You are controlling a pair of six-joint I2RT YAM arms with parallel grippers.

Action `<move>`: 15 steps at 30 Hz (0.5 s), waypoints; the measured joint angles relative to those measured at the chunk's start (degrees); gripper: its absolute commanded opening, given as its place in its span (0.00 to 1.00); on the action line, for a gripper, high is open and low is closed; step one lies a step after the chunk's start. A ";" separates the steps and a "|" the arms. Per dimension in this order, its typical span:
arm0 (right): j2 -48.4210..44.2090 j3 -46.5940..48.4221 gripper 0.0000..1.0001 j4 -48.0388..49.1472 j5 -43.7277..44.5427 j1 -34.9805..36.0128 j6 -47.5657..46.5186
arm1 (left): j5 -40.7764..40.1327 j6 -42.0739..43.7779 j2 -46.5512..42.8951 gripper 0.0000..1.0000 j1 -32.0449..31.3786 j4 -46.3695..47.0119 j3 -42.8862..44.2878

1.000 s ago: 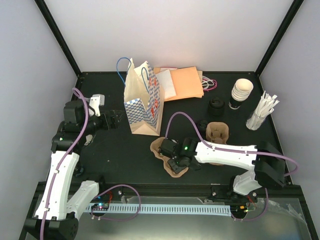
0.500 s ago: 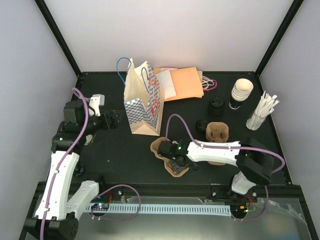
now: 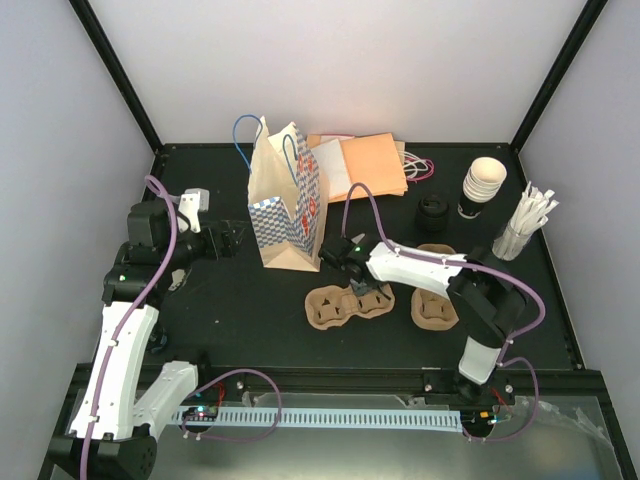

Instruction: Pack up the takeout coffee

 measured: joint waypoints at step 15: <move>-12.68 -0.74 0.44 2.58 -9.40 1.92 -0.42 | -0.76 0.42 0.00 0.99 0.00 0.02 -0.02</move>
